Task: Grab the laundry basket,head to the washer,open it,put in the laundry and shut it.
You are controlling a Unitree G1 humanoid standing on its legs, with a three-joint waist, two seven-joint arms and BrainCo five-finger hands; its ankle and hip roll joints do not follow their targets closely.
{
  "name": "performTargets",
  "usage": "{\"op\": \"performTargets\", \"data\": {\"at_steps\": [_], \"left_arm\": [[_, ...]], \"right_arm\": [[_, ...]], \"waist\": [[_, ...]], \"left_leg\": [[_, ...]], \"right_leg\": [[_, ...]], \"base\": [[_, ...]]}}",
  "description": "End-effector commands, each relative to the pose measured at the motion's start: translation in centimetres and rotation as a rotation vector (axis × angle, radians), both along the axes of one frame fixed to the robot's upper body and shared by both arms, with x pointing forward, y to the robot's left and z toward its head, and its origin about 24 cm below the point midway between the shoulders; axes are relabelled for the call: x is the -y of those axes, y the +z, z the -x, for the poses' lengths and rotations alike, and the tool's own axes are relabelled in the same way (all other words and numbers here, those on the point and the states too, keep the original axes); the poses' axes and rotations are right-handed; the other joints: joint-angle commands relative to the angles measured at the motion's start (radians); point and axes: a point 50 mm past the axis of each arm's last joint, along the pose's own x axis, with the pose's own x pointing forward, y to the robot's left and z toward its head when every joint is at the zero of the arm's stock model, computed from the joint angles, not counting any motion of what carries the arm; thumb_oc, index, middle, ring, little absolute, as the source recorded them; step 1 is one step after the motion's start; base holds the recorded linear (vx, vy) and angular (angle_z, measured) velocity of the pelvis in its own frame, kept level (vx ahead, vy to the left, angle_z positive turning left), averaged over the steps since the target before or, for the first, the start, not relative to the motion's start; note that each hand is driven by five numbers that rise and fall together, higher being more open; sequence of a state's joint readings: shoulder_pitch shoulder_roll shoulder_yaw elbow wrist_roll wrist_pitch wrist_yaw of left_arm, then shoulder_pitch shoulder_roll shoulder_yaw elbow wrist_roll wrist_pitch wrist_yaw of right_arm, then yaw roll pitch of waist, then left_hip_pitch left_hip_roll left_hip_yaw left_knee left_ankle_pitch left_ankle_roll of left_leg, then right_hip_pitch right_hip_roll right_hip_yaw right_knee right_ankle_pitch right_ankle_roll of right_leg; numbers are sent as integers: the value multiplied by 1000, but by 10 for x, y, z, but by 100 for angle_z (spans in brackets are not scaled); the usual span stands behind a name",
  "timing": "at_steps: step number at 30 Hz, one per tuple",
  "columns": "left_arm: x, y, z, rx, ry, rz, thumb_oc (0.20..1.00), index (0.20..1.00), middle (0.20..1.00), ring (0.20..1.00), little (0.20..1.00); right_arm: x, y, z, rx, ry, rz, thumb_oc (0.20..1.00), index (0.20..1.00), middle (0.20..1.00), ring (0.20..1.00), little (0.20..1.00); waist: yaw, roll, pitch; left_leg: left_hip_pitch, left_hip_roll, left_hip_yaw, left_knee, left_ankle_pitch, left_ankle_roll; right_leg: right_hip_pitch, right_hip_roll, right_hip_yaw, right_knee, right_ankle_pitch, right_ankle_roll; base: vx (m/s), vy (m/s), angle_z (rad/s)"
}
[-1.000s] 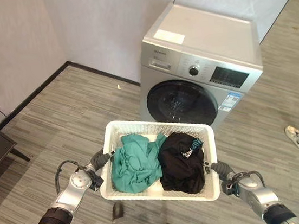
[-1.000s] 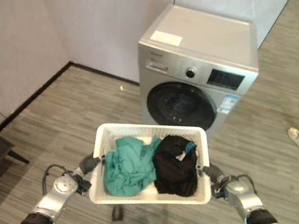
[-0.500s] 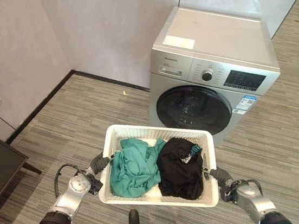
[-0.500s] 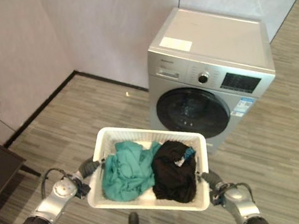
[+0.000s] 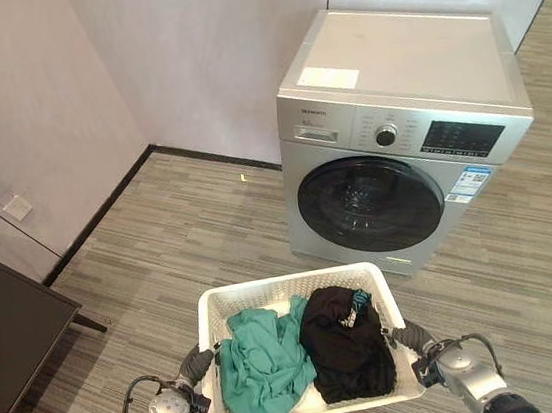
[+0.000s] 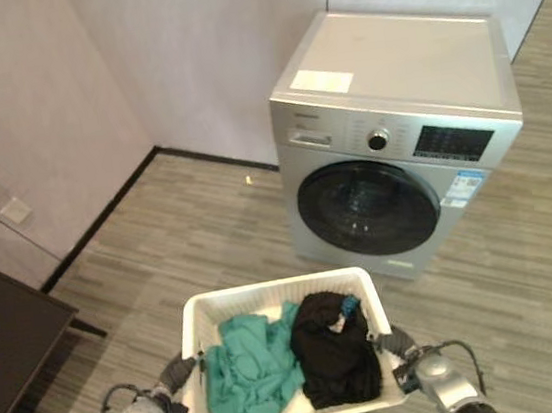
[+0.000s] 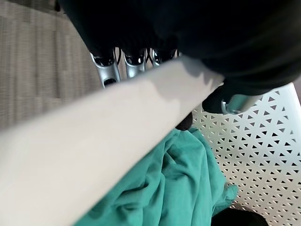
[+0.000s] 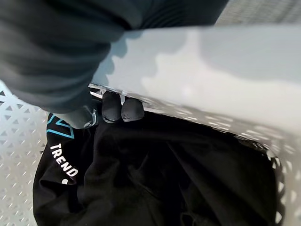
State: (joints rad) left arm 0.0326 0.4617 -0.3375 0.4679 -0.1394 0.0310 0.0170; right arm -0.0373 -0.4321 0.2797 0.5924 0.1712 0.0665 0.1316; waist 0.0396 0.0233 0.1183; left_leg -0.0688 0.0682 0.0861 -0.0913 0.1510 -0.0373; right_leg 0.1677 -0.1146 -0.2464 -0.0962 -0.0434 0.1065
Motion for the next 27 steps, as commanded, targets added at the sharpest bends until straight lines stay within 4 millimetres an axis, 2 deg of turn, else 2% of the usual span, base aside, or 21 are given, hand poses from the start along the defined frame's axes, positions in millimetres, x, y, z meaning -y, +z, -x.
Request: {"op": "performTargets", "data": {"at_steps": [1,3,4,5,6,10,12,14,15,16,17,19,20,22,23,25,26,27], "left_arm": [[-11,47,-50,261,69,41,200,200,200,200,200],[-15,62,-57,329,68,32,200,200,200,200,200],[-15,62,-57,329,68,32,200,200,200,200,200],[-22,92,-67,463,87,44,200,200,200,200,200],[-22,92,-67,463,87,44,200,200,200,200,200],[-33,139,-77,672,112,40,200,200,200,200,200],[-35,157,-80,743,95,19,200,200,200,200,200],[-37,171,-84,780,63,-17,200,200,200,200,200],[-41,177,-86,794,60,-40,200,200,200,200,200],[-44,186,-93,802,40,-86,200,200,200,200,200],[-44,186,-94,804,40,-87,200,200,200,200,200],[-46,191,-105,787,35,-128,200,200,200,200,200],[-54,200,-116,778,55,-183,200,200,200,200,200],[-54,200,-117,780,54,-184,200,200,200,200,200],[-58,203,-118,781,64,-206,200,200,200,200,200],[-58,204,-120,790,77,-204,200,200,200,200,200],[-58,204,-121,789,83,-196,200,200,200,200,200],[-56,202,-123,792,94,-185,200,200,200,200,200]], "right_arm": [[46,42,-22,177,-54,127,200,200,200,200,200],[50,57,-25,236,-46,128,200,200,200,200,200],[50,57,-25,236,-46,128,200,200,200,200,200],[54,85,-31,353,-25,129,200,200,200,200,200],[54,85,-30,352,-25,129,200,200,200,200,200],[60,125,-37,506,-15,133,200,200,200,200,200],[62,136,-36,553,-18,136,200,200,200,200,200],[64,144,-35,584,-21,145,200,200,200,200,200],[64,146,-34,593,-21,146,200,200,200,200,200],[64,148,-36,602,-21,153,200,200,200,200,200],[64,148,-36,603,-21,152,200,200,200,200,200],[60,151,-42,619,-21,160,200,200,200,200,200],[56,159,-49,646,-6,174,200,200,200,200,200],[56,159,-50,648,-7,174,200,200,200,200,200],[55,161,-52,652,-5,184,200,200,200,200,200],[51,156,-53,639,2,182,200,200,200,200,200],[50,152,-52,629,2,177,200,200,200,200,200],[47,144,-49,605,0,159,200,200,200,200,200]], "waist": [[6,0,3],[-3,-3,13],[-3,-3,13],[-16,-15,41],[-15,-14,41],[-26,-15,56],[-38,-6,43],[-54,9,23],[-60,14,15],[-72,21,11],[-69,19,13],[-76,24,31],[-88,33,48],[-89,34,51],[-98,35,54],[-106,36,53],[-110,33,54],[-119,24,59]], "left_leg": [[-11,70,6,45,-53,-39],[-17,78,12,66,-62,-43],[-17,78,12,66,-62,-43],[-57,82,1,149,-99,-46],[-60,83,1,156,-102,-46],[-82,33,-62,264,-211,-37],[-69,19,-51,268,-244,-15],[-35,-1,-17,255,-267,23],[-13,-17,0,246,-278,39],[26,-38,26,228,-287,66],[27,-40,30,225,-286,67],[65,-48,65,206,-288,87],[134,-64,116,165,-297,93],[140,-63,114,158,-294,93],[168,-70,127,131,-301,89],[195,-73,134,107,-310,86],[200,-76,130,105,-314,84],[208,-82,119,114,-330,80]], "right_leg": [[-27,7,-13,47,-84,-20],[-34,11,4,47,-81,-22],[-34,11,4,47,-81,-22],[-54,9,39,44,-68,-24],[-55,9,40,45,-68,-24],[-74,-26,102,55,-53,-4],[-91,-53,130,94,-61,5],[-120,-86,159,167,-73,21],[-139,-101,170,213,-71,31],[-185,-122,178,322,-39,47],[-191,-124,183,332,-42,48],[-256,-139,163,472,-2,50],[-325,-180,36,542,35,44],[-320,-179,33,540,35,43],[-330,-183,-19,481,36,48],[-343,-160,-38,369,41,46],[-348,-144,-18,316,51,50],[-364,-133,44,219,82,68]], "base": [[-16,-23,-24],[-41,-24,-15],[-138,-6,-12],[-112,1,-20],[-137,26,-36],[-6,143,-55],[69,272,-40],[128,340,-46],[149,415,-46],[98,297,-54],[51,262,-61],[40,232,-72],[76,251,-69],[75,106,-49],[110,22,-54],[174,-16,-25],[274,-82,-2],[261,-97,0]]}}
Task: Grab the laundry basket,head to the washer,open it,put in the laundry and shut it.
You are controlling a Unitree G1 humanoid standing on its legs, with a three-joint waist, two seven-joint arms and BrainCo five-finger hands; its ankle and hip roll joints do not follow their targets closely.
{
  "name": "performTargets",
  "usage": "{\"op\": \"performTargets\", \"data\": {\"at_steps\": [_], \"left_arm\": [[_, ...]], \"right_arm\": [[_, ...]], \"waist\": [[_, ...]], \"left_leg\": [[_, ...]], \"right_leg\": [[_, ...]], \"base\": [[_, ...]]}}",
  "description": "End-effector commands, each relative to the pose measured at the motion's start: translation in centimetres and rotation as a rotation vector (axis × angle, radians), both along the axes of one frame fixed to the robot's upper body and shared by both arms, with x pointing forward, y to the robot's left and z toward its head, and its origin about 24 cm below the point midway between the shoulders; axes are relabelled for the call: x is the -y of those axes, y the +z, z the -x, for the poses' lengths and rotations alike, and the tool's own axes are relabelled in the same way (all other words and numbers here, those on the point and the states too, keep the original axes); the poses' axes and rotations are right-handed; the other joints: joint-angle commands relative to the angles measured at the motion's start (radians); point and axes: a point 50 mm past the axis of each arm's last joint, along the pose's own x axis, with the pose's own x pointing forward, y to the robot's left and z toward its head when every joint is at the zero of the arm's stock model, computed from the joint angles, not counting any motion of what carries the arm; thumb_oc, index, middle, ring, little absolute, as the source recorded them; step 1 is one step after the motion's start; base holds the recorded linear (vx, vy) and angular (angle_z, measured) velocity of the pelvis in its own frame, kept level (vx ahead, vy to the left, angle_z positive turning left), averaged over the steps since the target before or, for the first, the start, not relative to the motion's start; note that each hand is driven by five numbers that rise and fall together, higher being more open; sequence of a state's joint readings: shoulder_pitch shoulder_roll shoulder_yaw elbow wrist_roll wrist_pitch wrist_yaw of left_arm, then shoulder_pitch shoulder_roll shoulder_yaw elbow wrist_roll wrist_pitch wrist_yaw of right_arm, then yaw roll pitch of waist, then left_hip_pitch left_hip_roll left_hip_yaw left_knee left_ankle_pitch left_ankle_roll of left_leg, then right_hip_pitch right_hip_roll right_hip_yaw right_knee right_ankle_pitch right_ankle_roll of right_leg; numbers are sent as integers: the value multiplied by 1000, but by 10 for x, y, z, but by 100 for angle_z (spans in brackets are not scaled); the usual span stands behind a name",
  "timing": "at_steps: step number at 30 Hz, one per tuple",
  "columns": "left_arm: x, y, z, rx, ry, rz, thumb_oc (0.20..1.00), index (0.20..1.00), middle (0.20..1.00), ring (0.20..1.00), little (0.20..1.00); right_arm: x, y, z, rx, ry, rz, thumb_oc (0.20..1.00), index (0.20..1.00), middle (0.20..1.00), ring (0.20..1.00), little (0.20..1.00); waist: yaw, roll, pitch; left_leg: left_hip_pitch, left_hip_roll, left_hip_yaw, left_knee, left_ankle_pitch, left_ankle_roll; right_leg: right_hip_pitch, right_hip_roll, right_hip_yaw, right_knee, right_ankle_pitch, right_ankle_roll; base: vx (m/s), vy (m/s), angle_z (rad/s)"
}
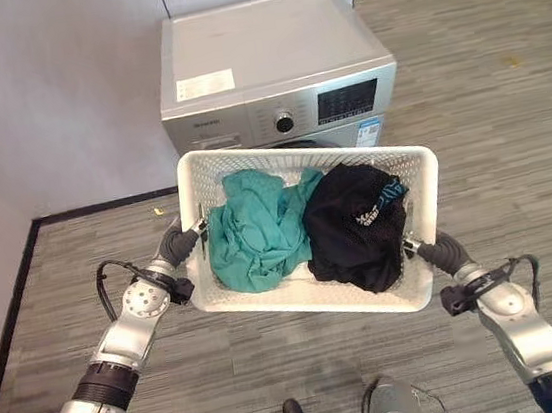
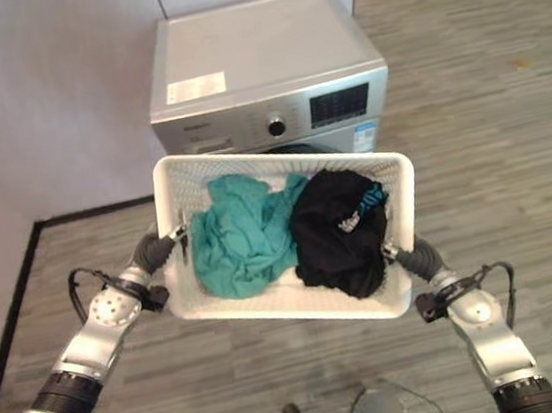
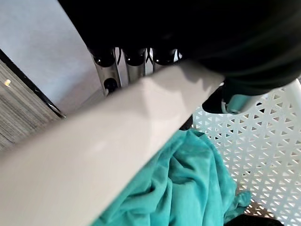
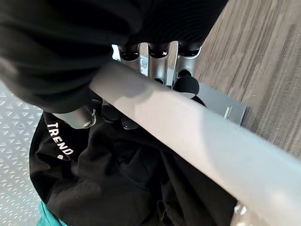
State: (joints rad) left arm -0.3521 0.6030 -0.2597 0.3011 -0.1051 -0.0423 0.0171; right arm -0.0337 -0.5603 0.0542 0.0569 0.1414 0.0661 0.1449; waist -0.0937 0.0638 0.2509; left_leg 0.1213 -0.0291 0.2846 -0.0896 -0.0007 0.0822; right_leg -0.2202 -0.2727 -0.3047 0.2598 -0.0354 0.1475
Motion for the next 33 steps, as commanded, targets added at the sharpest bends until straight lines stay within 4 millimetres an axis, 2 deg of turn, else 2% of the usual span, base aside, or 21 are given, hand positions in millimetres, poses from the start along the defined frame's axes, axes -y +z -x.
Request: {"op": "performTargets", "data": {"at_steps": [1,4,8,9,10,12,13,14,15,16,17,19,20,22,23,24,25,27,29,33], "left_arm": [[-55,47,-9,192,238,7,200,200,200,200,200],[-50,41,-13,175,235,3,200,200,200,200,200],[-43,34,-14,158,220,-1,200,200,200,200,200],[-41,32,-15,152,217,3,200,200,200,200,200],[-38,31,-15,154,213,17,200,200,200,200,200],[-41,35,-12,179,224,17,200,200,200,200,200],[-44,42,-9,213,232,4,200,200,200,200,200],[-48,48,-7,242,248,-7,200,200,200,200,200],[-52,53,-4,269,269,-19,200,200,200,200,200],[-57,68,5,369,310,-117,200,200,200,200,200],[-57,68,6,367,311,-122,200,200,200,200,200],[-64,77,22,466,367,-267,200,200,200,200,200],[-66,70,41,476,373,-307,200,200,200,200,200],[-64,63,63,478,356,-329,200,200,200,200,200],[-67,55,86,460,366,-333,200,200,200,200,200],[-66,51,96,447,359,-326,200,200,200,200,200],[-66,49,111,433,356,-326,200,200,200,200,200],[-66,50,127,435,369,-292,200,200,200,200,200],[-72,53,151,428,408,-297,200,200,200,200,200],[-73,62,166,436,407,-293,200,200,200,200,200]], "right_arm": [[31,8,1,42,-97,67,200,200,200,200,200],[26,0,4,19,-92,35,200,200,200,200,200],[22,-5,11,9,-81,-9,200,200,200,200,200],[22,-2,12,18,-73,-11,200,200,200,200,200],[22,5,11,51,-63,-35,200,200,200,200,200],[21,16,9,101,-53,-36,200,200,200,200,200],[22,24,7,136,-50,-21,200,200,200,200,200],[25,31,7,165,-60,-2,200,200,200,200,200],[27,34,7,180,-70,13,200,200,200,200,200],[29,36,16,205,-94,53,200,200,200,200,200],[28,36,17,202,-94,53,200,200,200,200,200],[29,20,34,171,-134,46,200,200,200,200,200],[29,12,47,156,-161,31,200,200,200,200,200],[22,7,60,134,-137,32,200,200,200,200,200],[19,3,73,112,-131,11,200,200,200,200,200],[18,3,79,109,-121,12,200,200,200,200,200],[16,6,86,111,-98,27,200,200,200,200,200],[16,16,89,141,-83,53,200,200,200,200,200],[17,32,96,194,-64,89,200,200,200,200,200],[21,46,103,219,-49,137,200,200,200,200,200]], "waist": [[11,-22,-71],[-1,-36,-71],[-6,-62,-106],[-10,-66,-116],[-14,-61,-133],[-10,-52,-140],[-1,-56,-136],[15,-73,-127],[25,-89,-108],[38,-106,-79],[35,-109,-82],[49,-130,-63],[57,-142,-60],[73,-143,-54],[69,-141,-63],[73,-137,-60],[74,-130,-68],[80,-123,-66],[84,-117,-62],[84,-114,-66]], "left_leg": [[18,12,-85,118,-181,-42],[46,12,-105,118,-205,-51],[91,14,-150,120,-239,-60],[103,30,-163,125,-245,-66],[117,85,-182,150,-240,-84],[90,148,-199,247,-168,-119],[41,177,-215,365,-106,-130],[-6,185,-230,469,-49,-126],[-81,189,-260,612,-24,-126],[-151,207,-274,697,-2,-124],[-162,205,-279,706,2,-124],[-213,204,-274,641,-46,-123],[-219,203,-266,565,-69,-122],[-228,197,-281,449,-88,-130],[-186,202,-271,348,-92,-135],[-175,202,-275,311,-104,-136],[-149,207,-270,270,-101,-137],[-130,209,-264,244,-98,-141],[-92,202,-239,209,-112,-137],[-56,189,-217,179,-136,-126]], "right_leg": [[12,25,135,-172,96,35],[-13,33,219,-272,137,58],[25,51,253,-287,165,60],[24,66,262,-263,166,54],[25,106,252,-214,132,32],[54,156,212,-185,90,-2],[86,181,199,-191,76,-26],[116,196,199,-201,63,-49],[141,208,193,-213,58,-72],[172,231,186,-222,30,-95],[169,229,182,-224,36,-97],[184,224,175,-236,26,-96],[192,218,175,-249,19,-92],[199,219,183,-257,7,-90],[201,227,186,-257,1,-88],[201,229,187,-262,-3,-86],[206,232,190,-267,-2,-86],[206,227,187,-276,4,-82],[204,217,198,-283,20,-68],[190,207,228,-281,42,-49]], "base": [[283,-106,4],[240,-107,15],[307,-161,24],[439,-347,63],[441,-396,50],[338,-404,19],[223,-392,4],[116,-385,7],[112,-400,-17],[13,-269,-20],[79,-207,-13],[91,-66,29],[114,0,22],[102,38,-7],[75,53,-18],[62,56,-31],[33,76,-34],[-8,85,-27],[-38,120,-12],[-45,112,-28]]}}
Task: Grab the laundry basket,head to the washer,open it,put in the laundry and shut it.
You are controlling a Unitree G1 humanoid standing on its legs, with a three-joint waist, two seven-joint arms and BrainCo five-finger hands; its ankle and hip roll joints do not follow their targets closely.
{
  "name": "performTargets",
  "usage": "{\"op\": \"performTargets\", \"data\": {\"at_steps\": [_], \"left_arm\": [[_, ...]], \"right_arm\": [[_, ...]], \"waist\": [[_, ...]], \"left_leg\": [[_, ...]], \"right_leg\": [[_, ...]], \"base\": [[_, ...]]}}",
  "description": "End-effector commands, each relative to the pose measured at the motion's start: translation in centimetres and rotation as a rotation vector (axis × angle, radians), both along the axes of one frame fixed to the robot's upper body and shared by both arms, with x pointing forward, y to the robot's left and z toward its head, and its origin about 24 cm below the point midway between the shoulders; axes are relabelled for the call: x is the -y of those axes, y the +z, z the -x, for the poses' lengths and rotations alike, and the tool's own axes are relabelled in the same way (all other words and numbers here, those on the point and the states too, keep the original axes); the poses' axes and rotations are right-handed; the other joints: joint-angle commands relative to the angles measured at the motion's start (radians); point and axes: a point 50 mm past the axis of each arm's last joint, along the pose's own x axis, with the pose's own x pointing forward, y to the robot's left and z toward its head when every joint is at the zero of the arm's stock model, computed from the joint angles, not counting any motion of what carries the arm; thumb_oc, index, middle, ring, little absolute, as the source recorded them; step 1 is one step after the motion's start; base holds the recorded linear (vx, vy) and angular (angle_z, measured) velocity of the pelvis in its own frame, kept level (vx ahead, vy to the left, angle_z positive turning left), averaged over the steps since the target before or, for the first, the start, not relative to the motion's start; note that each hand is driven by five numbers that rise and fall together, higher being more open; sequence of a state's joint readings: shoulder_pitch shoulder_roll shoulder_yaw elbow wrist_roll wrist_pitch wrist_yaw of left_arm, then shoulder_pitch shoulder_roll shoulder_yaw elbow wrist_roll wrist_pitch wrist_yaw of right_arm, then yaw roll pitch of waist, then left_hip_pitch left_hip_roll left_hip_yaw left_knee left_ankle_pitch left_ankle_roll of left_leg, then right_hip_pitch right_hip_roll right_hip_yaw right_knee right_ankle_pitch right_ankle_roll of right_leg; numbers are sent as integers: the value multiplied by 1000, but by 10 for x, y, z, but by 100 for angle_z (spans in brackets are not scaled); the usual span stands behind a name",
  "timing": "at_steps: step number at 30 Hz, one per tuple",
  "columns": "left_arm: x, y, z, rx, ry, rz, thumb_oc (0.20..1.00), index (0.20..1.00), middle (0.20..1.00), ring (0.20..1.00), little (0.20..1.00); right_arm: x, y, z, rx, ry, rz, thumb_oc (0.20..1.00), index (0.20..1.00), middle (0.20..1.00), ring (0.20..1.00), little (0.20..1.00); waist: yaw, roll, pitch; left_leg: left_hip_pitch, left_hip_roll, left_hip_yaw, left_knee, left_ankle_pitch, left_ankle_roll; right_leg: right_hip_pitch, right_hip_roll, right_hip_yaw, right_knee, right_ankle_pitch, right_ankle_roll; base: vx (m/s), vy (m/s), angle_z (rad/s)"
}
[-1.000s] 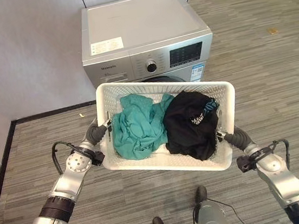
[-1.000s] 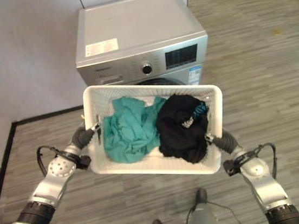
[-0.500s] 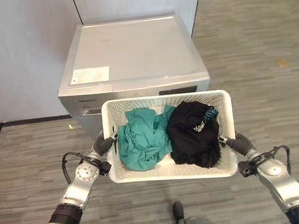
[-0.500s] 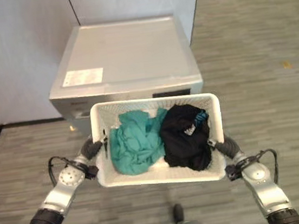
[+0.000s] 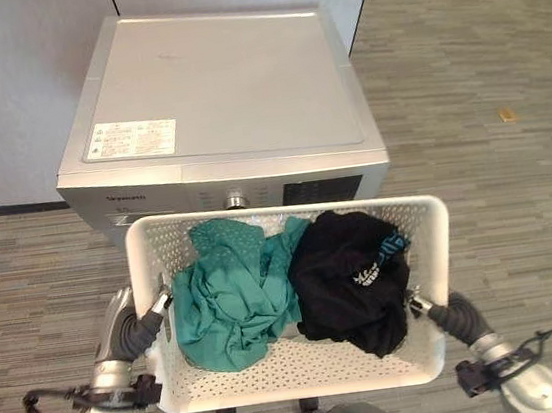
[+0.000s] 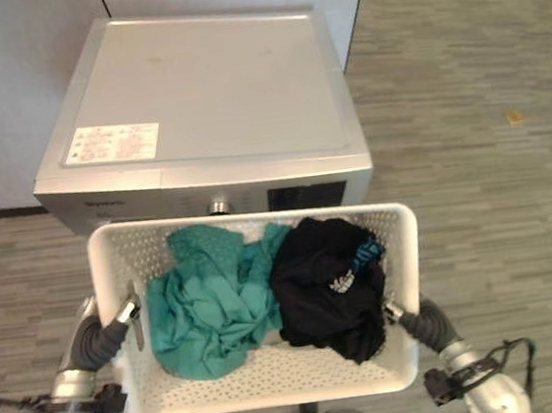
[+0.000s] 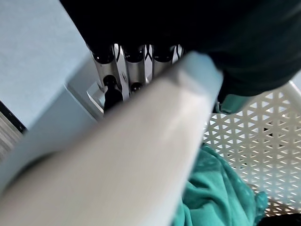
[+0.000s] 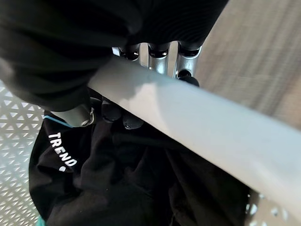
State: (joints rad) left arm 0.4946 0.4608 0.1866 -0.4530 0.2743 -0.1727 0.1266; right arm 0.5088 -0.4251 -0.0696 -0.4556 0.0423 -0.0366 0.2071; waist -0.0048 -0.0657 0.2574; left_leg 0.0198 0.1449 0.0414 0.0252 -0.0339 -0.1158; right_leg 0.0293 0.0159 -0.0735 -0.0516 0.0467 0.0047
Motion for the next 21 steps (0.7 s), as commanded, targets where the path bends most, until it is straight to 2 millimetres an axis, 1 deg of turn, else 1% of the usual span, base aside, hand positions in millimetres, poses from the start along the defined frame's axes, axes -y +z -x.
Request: {"op": "performTargets", "data": {"at_steps": [1,3,5,6,7,8,9,10,11,12,13,16,17,18,20,21], "left_arm": [[-47,48,12,207,184,-70,200,200,200,200,200],[-46,52,16,212,176,-70,200,200,200,200,200],[-47,67,23,268,168,-80,200,200,200,200,200],[-46,68,24,267,166,-77,200,200,200,200,200],[-48,71,23,268,156,-83,200,200,200,200,200],[-48,72,23,268,153,-78,200,200,200,200,200],[-47,74,16,269,115,-57,200,200,200,200,200],[-47,74,15,271,114,-54,200,200,200,200,200],[-45,78,0,274,45,7,200,200,200,200,200],[-44,80,-7,275,21,16,200,200,200,200,200],[-42,84,-23,277,-26,19,200,200,200,200,200],[-34,101,-61,299,-124,54,200,200,200,200,200],[-24,118,-84,320,-184,42,200,200,200,200,200],[-23,119,-87,325,-186,42,200,200,200,200,200],[-11,136,-110,338,-245,57,200,200,200,200,200],[4,153,-136,345,-285,63,200,200,200,200,200]], "right_arm": [[45,38,2,155,-114,158,200,200,200,200,200],[47,42,4,158,-113,162,200,200,200,200,200],[62,56,9,190,-156,207,200,200,200,200,200],[62,57,10,190,-156,207,200,200,200,200,200],[69,62,8,204,-179,246,200,200,200,200,200],[70,63,7,205,-181,248,200,200,200,200,200],[77,67,-1,218,-195,274,200,200,200,200,200],[77,67,-1,220,-197,274,200,200,200,200,200],[88,72,-17,237,-228,286,200,200,200,200,200],[92,71,-23,226,-242,288,200,200,200,200,200],[95,71,-37,217,-243,285,200,200,200,200,200],[95,79,-68,223,-223,262,200,200,200,200,200],[92,88,-88,229,-197,236,200,200,200,200,200],[93,89,-89,234,-201,234,200,200,200,200,200],[94,109,-107,254,-188,252,200,200,200,200,200],[96,131,-125,270,-187,287,200,200,200,200,200]], "waist": [[-4,17,-75],[-4,17,-82],[-11,12,-95],[-11,13,-95],[-7,11,-102],[-8,12,-100],[-5,13,-110],[-5,13,-107],[0,16,-117],[4,18,-128],[6,21,-134],[13,25,-150],[16,26,-157],[17,26,-152],[22,27,-162],[22,27,-170]], "left_leg": [[53,13,35,55,-104,74],[63,12,45,42,-103,76],[74,5,48,31,-110,83],[72,4,47,32,-110,84],[76,1,47,35,-117,84],[74,-1,45,37,-119,85],[77,-3,44,41,-124,86],[77,-4,43,41,-124,86],[82,-7,40,40,-127,86],[85,-7,40,38,-127,85],[90,-8,37,34,-126,84],[104,-6,29,23,-119,80],[110,-6,20,19,-117,78],[110,-6,19,18,-117,78],[117,-7,13,17,-115,76],[118,-5,9,21,-111,73]], "right_leg": [[-63,-84,4,30,-37,98],[-67,-86,13,30,-33,102],[-77,-97,20,30,-26,112],[-77,-98,20,30,-26,113],[-77,-105,15,31,-23,116],[-76,-107,14,31,-23,118],[-71,-113,9,32,-23,120],[-71,-114,8,31,-24,120],[-62,-119,2,30,-25,121],[-56,-122,-1,30,-26,121],[-50,-124,-5,28,-27,121],[-34,-127,-18,27,-31,120],[-29,-127,-25,29,-35,120],[-29,-127,-26,30,-35,120],[-21,-129,-35,33,-39,120],[-13,-129,-42,33,-43,120]], "base": [[-47,104,-16],[-21,65,-31],[-32,80,-17],[-32,58,-5],[-17,31,0],[-18,46,4],[0,0,0],[23,32,6],[45,22,11],[68,24,18],[66,12,14],[76,-3,11],[73,-12,16],[78,-9,22],[51,-9,13],[39,-17,3]]}}
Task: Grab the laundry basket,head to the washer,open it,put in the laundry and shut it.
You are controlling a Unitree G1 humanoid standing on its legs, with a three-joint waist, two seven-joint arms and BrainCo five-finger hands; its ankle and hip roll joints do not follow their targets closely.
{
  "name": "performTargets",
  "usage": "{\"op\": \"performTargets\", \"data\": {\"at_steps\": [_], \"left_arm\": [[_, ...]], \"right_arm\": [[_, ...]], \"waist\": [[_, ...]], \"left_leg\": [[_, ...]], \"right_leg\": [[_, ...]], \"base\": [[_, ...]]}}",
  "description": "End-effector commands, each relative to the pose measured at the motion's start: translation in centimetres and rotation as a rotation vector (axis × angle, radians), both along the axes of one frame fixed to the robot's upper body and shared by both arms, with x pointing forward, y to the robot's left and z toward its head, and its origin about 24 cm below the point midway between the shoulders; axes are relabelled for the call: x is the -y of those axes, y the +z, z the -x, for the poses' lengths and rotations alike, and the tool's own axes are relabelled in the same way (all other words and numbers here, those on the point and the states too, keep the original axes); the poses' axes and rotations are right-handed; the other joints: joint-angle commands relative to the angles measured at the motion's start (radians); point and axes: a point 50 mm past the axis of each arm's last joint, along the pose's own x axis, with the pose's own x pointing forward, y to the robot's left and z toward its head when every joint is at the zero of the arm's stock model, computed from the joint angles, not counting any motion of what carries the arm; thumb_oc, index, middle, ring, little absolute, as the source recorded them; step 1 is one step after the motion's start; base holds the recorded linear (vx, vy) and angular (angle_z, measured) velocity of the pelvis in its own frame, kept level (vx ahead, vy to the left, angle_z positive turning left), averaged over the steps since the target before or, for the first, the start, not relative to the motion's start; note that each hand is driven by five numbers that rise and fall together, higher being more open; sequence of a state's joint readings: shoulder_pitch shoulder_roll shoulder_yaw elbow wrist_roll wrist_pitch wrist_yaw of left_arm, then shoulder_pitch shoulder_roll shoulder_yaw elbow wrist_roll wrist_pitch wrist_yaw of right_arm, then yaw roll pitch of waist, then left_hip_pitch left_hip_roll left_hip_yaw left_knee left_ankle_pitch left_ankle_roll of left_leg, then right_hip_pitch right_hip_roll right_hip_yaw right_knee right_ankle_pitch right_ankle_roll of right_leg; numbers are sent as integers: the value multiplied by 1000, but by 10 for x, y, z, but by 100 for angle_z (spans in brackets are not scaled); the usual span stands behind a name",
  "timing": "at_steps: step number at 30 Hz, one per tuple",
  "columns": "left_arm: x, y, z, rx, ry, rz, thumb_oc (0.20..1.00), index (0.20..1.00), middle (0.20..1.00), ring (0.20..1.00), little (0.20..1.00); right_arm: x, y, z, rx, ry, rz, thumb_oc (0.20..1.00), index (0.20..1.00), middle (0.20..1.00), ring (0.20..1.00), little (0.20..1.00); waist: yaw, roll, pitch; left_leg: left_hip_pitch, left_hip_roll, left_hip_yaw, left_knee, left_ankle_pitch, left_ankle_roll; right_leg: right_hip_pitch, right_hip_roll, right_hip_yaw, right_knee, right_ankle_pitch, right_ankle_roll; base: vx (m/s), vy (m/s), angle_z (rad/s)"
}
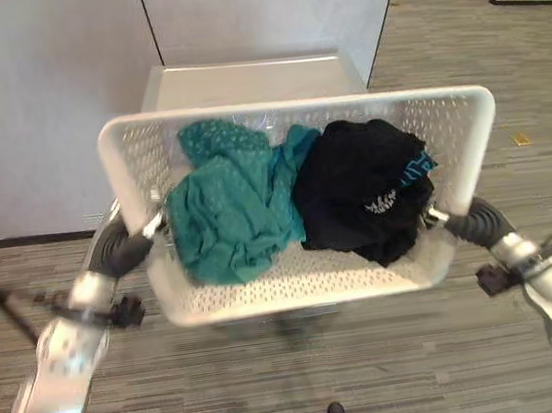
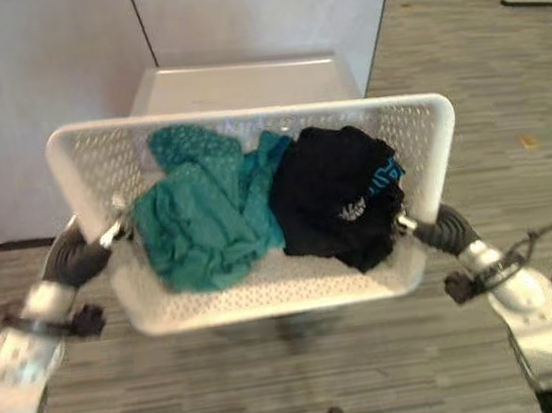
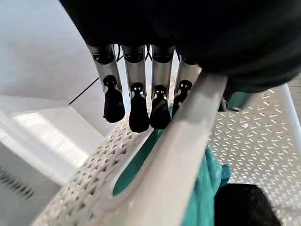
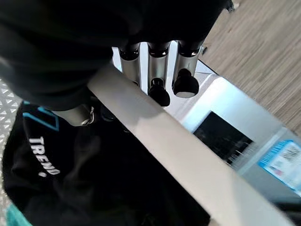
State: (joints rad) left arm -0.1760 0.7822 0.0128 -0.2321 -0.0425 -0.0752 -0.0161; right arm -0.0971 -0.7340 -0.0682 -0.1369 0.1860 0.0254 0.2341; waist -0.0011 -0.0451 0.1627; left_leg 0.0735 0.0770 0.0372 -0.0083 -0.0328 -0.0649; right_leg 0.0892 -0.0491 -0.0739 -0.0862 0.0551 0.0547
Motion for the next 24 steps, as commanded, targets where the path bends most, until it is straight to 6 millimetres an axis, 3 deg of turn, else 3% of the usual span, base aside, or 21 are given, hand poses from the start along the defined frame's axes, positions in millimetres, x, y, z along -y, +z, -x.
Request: {"op": "performTargets", "data": {"at_steps": [1,3,5,8,15,21,22,23,24], "left_arm": [[-10,65,-32,178,30,95,200,200,200,200,200],[17,103,-71,194,2,62,200,200,200,200,200],[22,113,-81,183,19,44,200,200,200,200,200],[39,139,-113,124,58,-6,200,200,200,200,200],[57,143,-142,4,139,-66,200,200,200,200,200],[62,122,-158,-128,222,-106,200,200,200,200,200],[64,118,-160,-150,229,-110,360,360,360,360,360],[67,115,-162,-170,245,-94,821,821,821,821,821],[67,116,-162,-169,245,-93,1000,1000,1000,1000,1000]], "right_arm": [[62,53,-17,78,-259,100,200,200,200,200,200],[63,92,-47,112,-282,151,200,200,200,200,200],[60,101,-56,108,-288,169,200,200,200,200,200],[41,121,-89,90,-276,195,200,200,200,200,200],[32,135,-123,-15,-350,249,200,200,200,200,200],[17,124,-143,-150,-403,276,200,200,200,200,200],[19,124,-144,-165,-424,269,238,238,238,238,238],[21,121,-145,-201,-466,306,1000,1000,1000,1000,1000],[21,121,-145,-201,-466,307,1000,1000,1000,1000,1000]], "waist": [[20,7,-68],[24,7,-71],[26,9,-78],[18,13,-79],[13,14,-79],[16,10,-74],[17,10,-73],[21,7,-69],[21,7,-69]], "left_leg": [[63,63,11,55,-112,22],[59,67,3,63,-103,15],[59,68,2,63,-98,13],[53,72,-3,54,-82,4],[48,80,-10,36,-63,-6],[42,87,-8,25,-44,-12],[39,88,-10,24,-39,-12],[32,87,-12,21,-30,-14],[31,87,-12,21,-30,-14]], "right_leg": [[-73,-64,-43,68,-51,70],[-65,-60,-55,68,-60,70],[-64,-60,-59,69,-62,71],[-62,-58,-76,69,-67,73],[-64,-54,-93,67,-71,72],[-73,-47,-98,60,-66,72],[-75,-46,-98,59,-65,71],[-80,-44,-100,54,-62,71],[-80,-44,-100,54,-62,71]], "base": [[41,-18,14],[33,-10,14],[18,-1,9],[31,6,7],[37,8,12],[6,3,0],[0,0,0],[0,0,0],[0,0,0]]}}
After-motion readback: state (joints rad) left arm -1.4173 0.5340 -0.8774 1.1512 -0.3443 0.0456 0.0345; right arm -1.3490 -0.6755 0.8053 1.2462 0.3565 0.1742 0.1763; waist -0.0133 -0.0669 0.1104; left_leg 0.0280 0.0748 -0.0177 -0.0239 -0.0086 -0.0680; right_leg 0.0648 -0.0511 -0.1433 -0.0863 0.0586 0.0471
